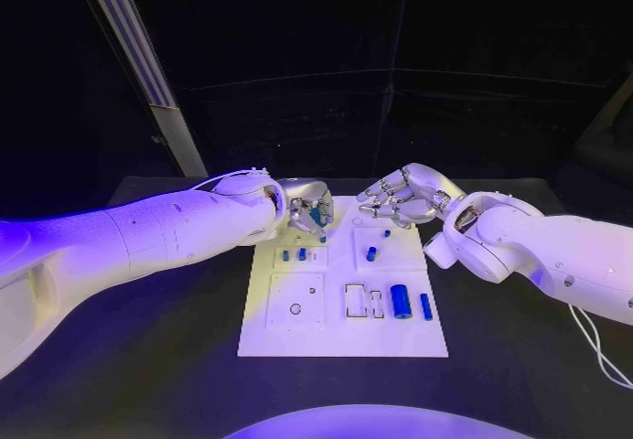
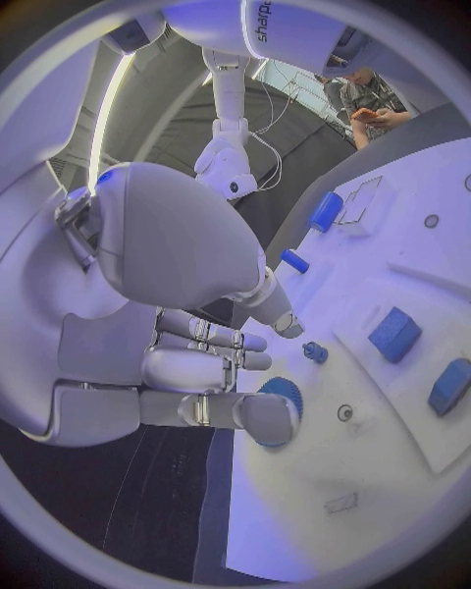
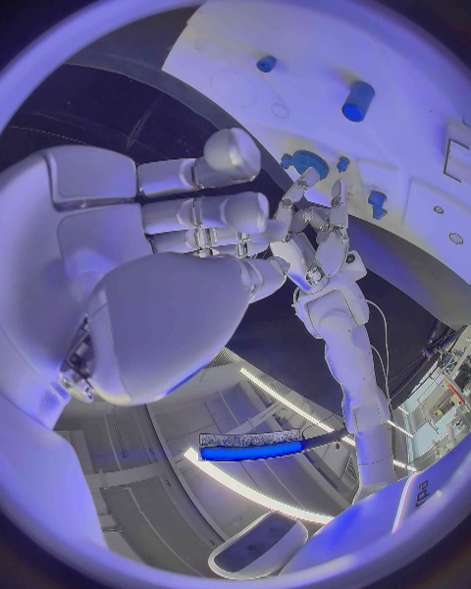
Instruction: Assemble the parts on the task board
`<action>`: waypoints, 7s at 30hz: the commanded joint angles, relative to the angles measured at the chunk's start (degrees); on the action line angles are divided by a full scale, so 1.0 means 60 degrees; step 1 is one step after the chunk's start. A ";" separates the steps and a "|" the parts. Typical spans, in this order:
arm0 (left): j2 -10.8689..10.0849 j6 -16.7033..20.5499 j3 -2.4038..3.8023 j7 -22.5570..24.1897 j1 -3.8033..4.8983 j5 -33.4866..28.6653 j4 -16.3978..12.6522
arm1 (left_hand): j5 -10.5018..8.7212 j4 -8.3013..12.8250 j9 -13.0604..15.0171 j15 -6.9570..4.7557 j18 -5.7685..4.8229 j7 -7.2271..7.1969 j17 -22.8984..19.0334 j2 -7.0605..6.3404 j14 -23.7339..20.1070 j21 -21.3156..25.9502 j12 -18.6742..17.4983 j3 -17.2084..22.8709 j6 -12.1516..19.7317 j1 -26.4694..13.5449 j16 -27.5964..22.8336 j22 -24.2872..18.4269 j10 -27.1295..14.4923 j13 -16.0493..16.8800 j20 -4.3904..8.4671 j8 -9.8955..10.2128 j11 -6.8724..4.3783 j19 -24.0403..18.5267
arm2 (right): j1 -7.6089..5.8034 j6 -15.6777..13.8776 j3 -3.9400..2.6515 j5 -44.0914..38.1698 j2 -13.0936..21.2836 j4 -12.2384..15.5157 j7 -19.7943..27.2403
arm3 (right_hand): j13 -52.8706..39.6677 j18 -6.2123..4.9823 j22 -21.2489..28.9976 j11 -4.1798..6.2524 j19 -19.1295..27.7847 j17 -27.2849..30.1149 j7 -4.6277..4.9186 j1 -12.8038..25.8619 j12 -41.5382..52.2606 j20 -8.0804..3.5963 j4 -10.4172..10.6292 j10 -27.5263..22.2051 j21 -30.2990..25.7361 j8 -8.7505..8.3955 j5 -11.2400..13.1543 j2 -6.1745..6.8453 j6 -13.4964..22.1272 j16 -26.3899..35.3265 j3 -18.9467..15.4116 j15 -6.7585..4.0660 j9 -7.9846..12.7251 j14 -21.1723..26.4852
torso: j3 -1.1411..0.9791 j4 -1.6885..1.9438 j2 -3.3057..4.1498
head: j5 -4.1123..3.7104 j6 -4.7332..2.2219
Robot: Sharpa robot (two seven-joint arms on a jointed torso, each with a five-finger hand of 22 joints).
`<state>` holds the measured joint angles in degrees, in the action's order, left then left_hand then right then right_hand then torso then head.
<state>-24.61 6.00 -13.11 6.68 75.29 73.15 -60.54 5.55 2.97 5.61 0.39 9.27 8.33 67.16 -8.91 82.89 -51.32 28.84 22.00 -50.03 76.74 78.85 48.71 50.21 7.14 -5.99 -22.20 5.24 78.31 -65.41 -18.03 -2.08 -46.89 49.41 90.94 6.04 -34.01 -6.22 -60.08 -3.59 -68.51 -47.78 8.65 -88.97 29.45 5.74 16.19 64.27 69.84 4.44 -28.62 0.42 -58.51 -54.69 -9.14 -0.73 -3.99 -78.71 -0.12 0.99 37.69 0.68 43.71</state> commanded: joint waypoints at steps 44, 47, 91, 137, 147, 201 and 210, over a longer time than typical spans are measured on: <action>0.0644 -0.0955 0.0010 -0.0325 -0.0415 0.0536 0.0876 | -0.0085 0.0169 -0.0242 -0.0078 -0.0361 -0.0069 0.0279 0.0401 0.0296 -0.1267 -0.0248 0.0301 -0.0498 0.0094 0.0359 0.1325 0.0601 -0.0392 0.0081 0.0406 -0.0081 0.0471 | -0.0015 0.0022 -0.0006 0.0029 -0.0093 -0.0012 0.0128 | 0.0024 -0.0129 0.0012 0.0014 0.0091 -0.0004 -0.0006 -0.0126 0.0036 -0.0009 0.0013 -0.0063 -0.0059 0.0040 -0.0044 -0.0020 0.0067 0.0044 0.0079 0.0014 0.0004 0.0054 | -0.0002 0.0013 -0.0019 | -0.0061 0.0060; 0.0648 -0.0991 0.0010 -0.0372 -0.0422 0.0536 0.0879 | -0.0089 0.0201 -0.0259 -0.0091 -0.0381 -0.0070 0.0299 0.0473 0.0313 -0.1376 -0.0285 0.0426 -0.0572 0.0117 0.0387 0.1445 0.0693 -0.0436 0.0090 0.0453 -0.0093 0.0493 | -0.0015 0.0024 -0.0006 0.0029 -0.0095 -0.0014 0.0129 | 0.0024 -0.0129 0.0012 0.0014 0.0091 -0.0004 -0.0006 -0.0126 0.0036 -0.0009 0.0013 -0.0063 -0.0059 0.0040 -0.0044 -0.0020 0.0067 0.0044 0.0079 0.0014 0.0004 0.0054 | -0.0002 0.0012 -0.0019 | -0.0061 0.0054; -0.0601 0.0259 0.0607 0.0157 -0.0295 -0.0196 -0.0440 | -0.0003 0.0681 -0.0281 -0.0111 -0.0534 0.0011 0.0464 0.0631 0.0456 -0.2237 -0.0674 0.1508 -0.1187 0.0220 0.0581 0.2407 0.1403 -0.0550 0.0111 0.0781 -0.0110 0.0672 | -0.0012 0.0019 -0.0006 0.0029 -0.0050 -0.0007 0.0192 | 0.0027 -0.0129 0.0010 0.0011 0.0093 -0.0005 -0.0004 -0.0121 0.0043 -0.0007 0.0020 -0.0065 -0.0060 0.0045 -0.0047 -0.0027 0.0068 0.0042 0.0088 0.0016 0.0002 0.0057 | 0.0003 0.0032 -0.0029 | 0.0045 -0.0123; -0.1183 -0.0720 0.0683 -0.0187 -0.0458 -0.0390 -0.0358 | -0.0010 0.0690 -0.0276 -0.0130 -0.0534 -0.0011 0.0347 0.0592 0.0438 -0.2259 -0.0742 0.1528 -0.1291 0.0130 0.0542 0.2443 0.1531 -0.0547 0.0120 0.0824 -0.0137 0.0666 | 0.0003 0.0027 -0.0005 0.0029 -0.0029 -0.0001 0.0241 | 0.0034 -0.0132 0.0018 0.0010 0.0104 0.0015 -0.0002 -0.0128 0.0053 -0.0004 0.0022 -0.0073 -0.0070 0.0050 -0.0054 -0.0041 0.0074 0.0056 0.0110 0.0019 0.0001 0.0069 | -0.0001 0.0007 -0.0010 | 0.0080 -0.0104; -0.1181 -0.0774 0.0652 -0.0332 -0.0472 -0.0390 -0.0376 | -0.0019 0.0689 -0.0274 -0.0134 -0.0529 -0.0019 0.0317 0.0603 0.0428 -0.2240 -0.0754 0.1531 -0.1313 0.0117 0.0529 0.2428 0.1564 -0.0544 0.0123 0.0834 -0.0145 0.0653 | 0.0003 0.0033 -0.0005 0.0029 -0.0034 -0.0005 0.0250 | 0.0034 -0.0132 0.0018 0.0010 0.0104 0.0015 -0.0002 -0.0128 0.0053 -0.0004 0.0022 -0.0073 -0.0070 0.0050 -0.0054 -0.0041 0.0074 0.0056 0.0110 0.0019 0.0001 0.0069 | -0.0001 0.0009 -0.0016 | 0.0070 -0.0104; -0.1110 -0.1096 0.0539 -0.0629 -0.0486 -0.0390 -0.0331 | -0.0182 0.0689 -0.0302 0.0032 -0.0484 0.0132 -0.0088 0.0256 0.0299 -0.1954 -0.1329 0.0605 -0.0855 -0.0217 0.0424 0.2272 0.0943 -0.0560 0.0007 0.1385 0.0072 0.0464 | 0.0003 0.0015 -0.0005 0.0029 -0.0001 -0.0018 0.0249 | 0.0049 -0.0147 0.0075 0.0008 0.0156 0.0100 0.0001 -0.0164 0.0065 -0.0001 0.0016 -0.0102 -0.0117 0.0061 -0.0066 -0.0066 0.0083 0.0125 0.0165 0.0021 0.0000 0.0108 | -0.0003 0.0009 -0.0016 | 0.0043 -0.0064; -0.1105 -0.1026 0.0539 -0.0539 -0.0486 -0.0390 -0.0327 | -0.0177 0.0694 -0.0299 0.0048 -0.0482 0.0145 -0.0114 0.0243 0.0292 -0.1948 -0.1351 0.0560 -0.0822 -0.0213 0.0418 0.2271 0.0862 -0.0559 -0.0010 0.1402 0.0090 0.0462 | 0.0003 0.0002 -0.0005 0.0029 0.0011 -0.0022 0.0239 | 0.0049 -0.0147 0.0075 0.0008 0.0156 0.0100 0.0001 -0.0164 0.0065 -0.0001 0.0016 -0.0102 -0.0117 0.0061 -0.0066 -0.0066 0.0083 0.0125 0.0165 0.0021 0.0000 0.0108 | -0.0001 0.0010 -0.0014 | 0.0029 -0.0086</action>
<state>-31.30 -0.05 -9.90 3.23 72.29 71.03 -62.51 4.45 7.13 3.84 0.33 6.67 9.17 66.52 -7.08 84.05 -63.28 20.85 25.77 -55.18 75.82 81.61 62.40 55.66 3.87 -5.84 -14.07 5.84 81.11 -65.30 -18.00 -2.08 -46.88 49.45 90.75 7.06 -33.79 -6.21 -59.68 -3.37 -67.97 -47.23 8.65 -89.42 29.66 5.62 16.19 64.07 69.39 4.44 -28.83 -0.02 -58.51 -54.04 -8.47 -0.51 -3.99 -78.51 -0.13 1.03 37.57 0.92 43.25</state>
